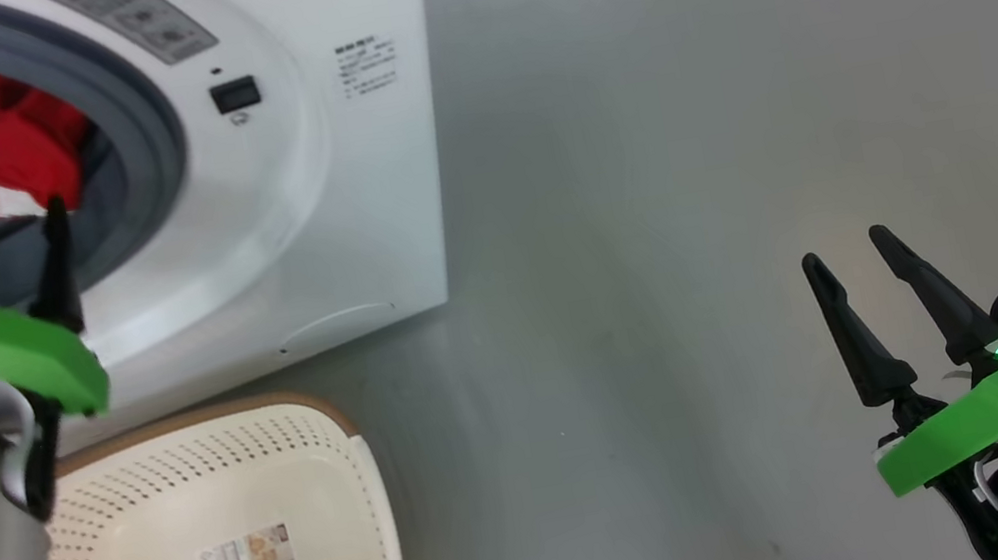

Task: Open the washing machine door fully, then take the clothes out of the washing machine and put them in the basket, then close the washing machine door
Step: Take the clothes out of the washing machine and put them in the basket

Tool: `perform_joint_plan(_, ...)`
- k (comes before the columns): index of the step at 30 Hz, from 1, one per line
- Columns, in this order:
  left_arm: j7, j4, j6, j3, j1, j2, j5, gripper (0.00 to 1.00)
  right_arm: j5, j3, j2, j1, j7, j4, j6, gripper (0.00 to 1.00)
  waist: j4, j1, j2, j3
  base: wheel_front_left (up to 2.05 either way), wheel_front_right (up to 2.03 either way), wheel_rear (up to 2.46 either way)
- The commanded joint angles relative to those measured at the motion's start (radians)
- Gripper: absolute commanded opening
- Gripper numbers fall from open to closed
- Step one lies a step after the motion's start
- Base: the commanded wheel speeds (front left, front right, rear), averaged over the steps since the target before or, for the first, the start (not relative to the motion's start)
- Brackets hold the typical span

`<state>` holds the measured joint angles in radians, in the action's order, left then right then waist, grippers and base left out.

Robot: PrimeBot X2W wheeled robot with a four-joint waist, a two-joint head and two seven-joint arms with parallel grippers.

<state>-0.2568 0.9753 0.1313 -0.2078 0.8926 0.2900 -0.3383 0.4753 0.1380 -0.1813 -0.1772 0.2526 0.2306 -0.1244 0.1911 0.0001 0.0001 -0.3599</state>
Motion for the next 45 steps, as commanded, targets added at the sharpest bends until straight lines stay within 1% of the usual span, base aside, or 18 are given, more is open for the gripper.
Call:
perform_joint_plan(1,-0.001,0.022,-0.001,-0.001,0.059,0.057,-0.015,1.00,0.006,0.021,-0.006,-0.021,0.009,-0.023,-0.006,1.00,0.027,-0.0001,-0.0001,-0.037,0.00,0.00,0.00)
perform_joint_plan(8,0.022,0.134,-0.001,-0.072,0.175,0.098,-0.043,1.00,0.011,0.039,0.009,-0.048,0.009,-0.034,-0.006,1.00,0.058,-0.0001,-0.0001,-0.085,0.00,0.00,0.00)
perform_joint_plan(19,0.067,0.225,-0.001,-0.127,0.286,0.148,-0.091,1.00,0.015,0.046,0.017,-0.069,0.009,-0.046,-0.006,1.00,0.087,-0.0001,-0.0001,-0.151,0.00,0.00,0.00)
perform_joint_plan(26,0.088,0.263,-0.001,-0.148,0.322,0.166,-0.114,1.00,0.015,0.047,0.017,-0.075,0.009,-0.052,-0.006,1.00,0.094,-0.0001,-0.0001,-0.168,0.00,0.00,0.00)
perform_joint_plan(31,0.108,0.281,-0.001,-0.164,0.332,0.162,-0.122,1.00,0.015,0.052,0.017,-0.079,0.009,-0.057,-0.006,1.00,0.094,-0.0001,-0.0001,-0.171,0.00,0.00,0.00)
perform_joint_plan(33,0.114,0.286,-0.001,-0.173,0.332,0.161,-0.121,0.47,0.015,0.053,0.016,-0.082,0.009,-0.058,-0.006,1.00,0.094,-0.0001,-0.0001,-0.170,0.00,0.00,0.00)
perform_joint_plan(34,0.115,0.288,-0.001,-0.176,0.332,0.160,-0.123,0.34,0.014,0.053,0.016,-0.082,0.009,-0.059,-0.006,1.00,0.093,-0.0001,-0.0001,-0.170,0.00,0.00,0.00)
perform_joint_plan(36,0.114,0.292,-0.001,-0.178,0.331,0.158,-0.128,0.00,0.014,0.054,0.015,-0.082,0.009,-0.061,-0.006,1.00,0.092,-0.0001,-0.0001,-0.169,0.00,0.00,0.00)
perform_joint_plan(40,0.110,0.297,-0.001,-0.185,0.329,0.152,-0.137,0.00,0.014,0.052,0.013,-0.084,0.009,-0.063,-0.006,1.00,0.089,-0.0001,-0.0001,-0.167,0.00,0.00,0.00)
perform_joint_plan(45,0.074,0.298,-0.001,-0.185,0.322,0.139,-0.162,0.00,0.012,0.050,0.010,-0.084,0.009,-0.061,-0.006,1.00,0.078,-0.0001,-0.0001,-0.159,0.00,0.00,0.00)
